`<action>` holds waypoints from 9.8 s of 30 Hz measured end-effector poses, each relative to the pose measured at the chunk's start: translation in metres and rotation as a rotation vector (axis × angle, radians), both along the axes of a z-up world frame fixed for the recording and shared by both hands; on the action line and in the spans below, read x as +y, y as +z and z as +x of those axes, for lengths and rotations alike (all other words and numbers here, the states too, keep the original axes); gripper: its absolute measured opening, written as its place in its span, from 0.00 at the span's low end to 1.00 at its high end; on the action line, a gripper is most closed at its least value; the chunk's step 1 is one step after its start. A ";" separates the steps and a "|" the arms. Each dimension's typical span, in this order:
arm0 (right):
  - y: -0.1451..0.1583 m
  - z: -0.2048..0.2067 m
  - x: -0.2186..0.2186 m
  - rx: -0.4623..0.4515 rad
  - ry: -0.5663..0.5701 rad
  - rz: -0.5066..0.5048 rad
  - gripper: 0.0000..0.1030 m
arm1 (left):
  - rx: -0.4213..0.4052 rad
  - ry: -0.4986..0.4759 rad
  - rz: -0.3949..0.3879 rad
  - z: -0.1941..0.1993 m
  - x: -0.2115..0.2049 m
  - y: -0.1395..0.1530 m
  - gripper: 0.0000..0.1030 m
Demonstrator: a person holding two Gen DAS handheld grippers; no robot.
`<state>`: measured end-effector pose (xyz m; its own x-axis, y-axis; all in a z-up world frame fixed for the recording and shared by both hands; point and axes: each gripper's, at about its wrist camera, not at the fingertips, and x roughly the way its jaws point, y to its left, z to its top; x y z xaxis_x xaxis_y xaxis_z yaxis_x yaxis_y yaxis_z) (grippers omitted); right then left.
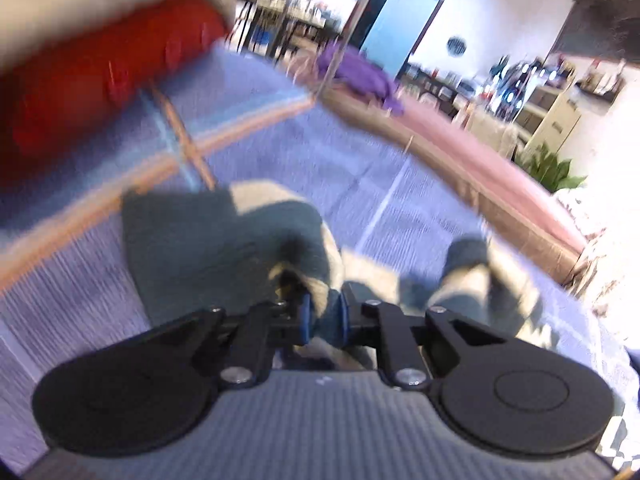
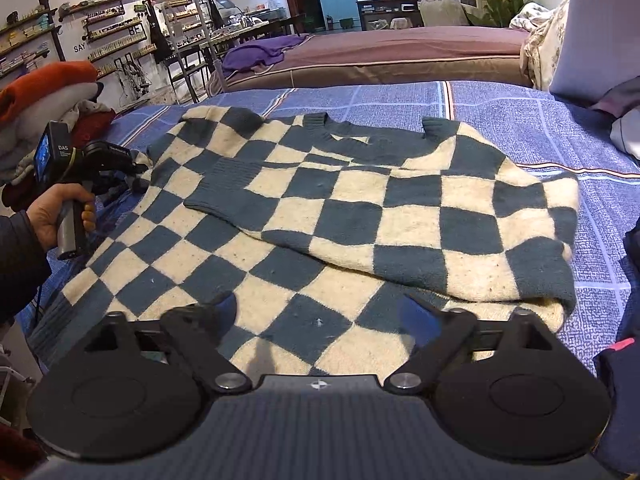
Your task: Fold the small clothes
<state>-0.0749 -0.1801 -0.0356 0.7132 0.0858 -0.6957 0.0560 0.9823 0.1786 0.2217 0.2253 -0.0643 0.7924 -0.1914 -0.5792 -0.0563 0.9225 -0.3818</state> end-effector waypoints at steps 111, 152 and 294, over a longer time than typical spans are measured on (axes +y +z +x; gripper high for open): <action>-0.001 -0.004 -0.101 -0.059 -0.353 -0.192 0.63 | 0.195 -0.823 0.405 -0.173 -0.230 -0.016 1.00; -0.044 0.038 -0.060 0.060 -0.039 -0.292 1.00 | 0.048 -0.555 0.696 -0.051 -0.176 -0.023 0.87; -0.005 0.032 -0.214 -0.183 -0.394 0.519 0.10 | 0.046 -0.551 0.197 0.039 -0.211 0.024 0.14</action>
<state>-0.0433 -0.3940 -0.0402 0.8622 0.0854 -0.4993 0.3164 0.6789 0.6626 0.2602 0.0145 -0.0399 0.5796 -0.4529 -0.6774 0.4391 0.8739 -0.2086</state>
